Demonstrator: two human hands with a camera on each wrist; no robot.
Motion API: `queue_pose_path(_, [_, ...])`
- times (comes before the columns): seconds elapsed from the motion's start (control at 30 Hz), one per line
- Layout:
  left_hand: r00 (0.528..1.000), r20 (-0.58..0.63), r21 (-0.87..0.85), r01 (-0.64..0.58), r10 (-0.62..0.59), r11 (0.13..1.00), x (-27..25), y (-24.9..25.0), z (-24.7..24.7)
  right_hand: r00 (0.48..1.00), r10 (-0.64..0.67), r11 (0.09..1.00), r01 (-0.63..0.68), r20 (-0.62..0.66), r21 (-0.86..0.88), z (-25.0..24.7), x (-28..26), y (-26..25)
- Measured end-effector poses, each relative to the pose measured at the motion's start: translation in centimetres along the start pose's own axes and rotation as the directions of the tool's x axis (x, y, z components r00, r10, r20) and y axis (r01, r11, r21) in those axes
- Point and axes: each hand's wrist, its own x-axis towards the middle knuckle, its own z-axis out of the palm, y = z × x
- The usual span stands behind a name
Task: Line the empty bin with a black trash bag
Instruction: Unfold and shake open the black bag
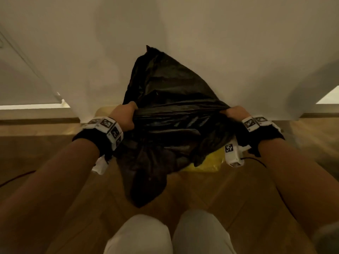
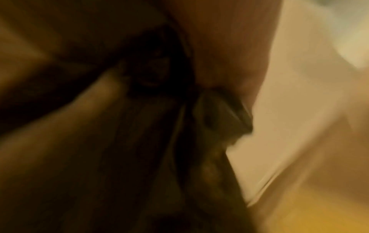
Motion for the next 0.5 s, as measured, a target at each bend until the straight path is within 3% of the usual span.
queue_pose_path(0.07, [0.998, -0.025, 0.13, 0.064, -0.062, 0.989, 0.0, -0.3, -0.2, 0.998, 0.016, 0.961, -0.03, 0.054, 0.273, 0.0, 0.1, -0.8])
queue_pose_path(0.13, [0.994, -0.016, 0.117, 0.11, -0.108, 0.987, 0.1, -0.2, -0.4, 0.983, -0.031, 0.856, -0.067, 0.181, 0.513, -0.5, 0.1, -1.1])
queue_pose_path(0.2, [0.99, -0.015, 0.02, 0.138, -0.138, 0.99, 0.1, -0.2, -0.7, 0.964, -0.091, 0.882, -0.037, 0.248, 0.471, -1.0, 0.3, -1.4])
queue_pose_path(0.33, [0.98, -0.085, -0.243, 0.153, -0.179, 0.958, 0.3, 0.0, -0.9, 0.913, -0.208, 0.974, 0.162, 0.35, 0.157, -0.9, -1.1, -2.7])
queue_pose_path(0.43, [0.984, -0.119, -0.531, 0.05, -0.133, 0.846, 0.1, 0.4, -1.3, 0.916, -0.256, 0.966, 0.233, 0.309, 0.112, 0.7, -1.4, -4.1])
queue_pose_path(0.5, [0.984, -0.121, -0.642, 0.024, -0.132, 0.767, -0.3, 1.1, -1.6, 0.881, -0.366, 0.93, 0.359, 0.298, 0.081, 2.1, -2.0, -5.6])
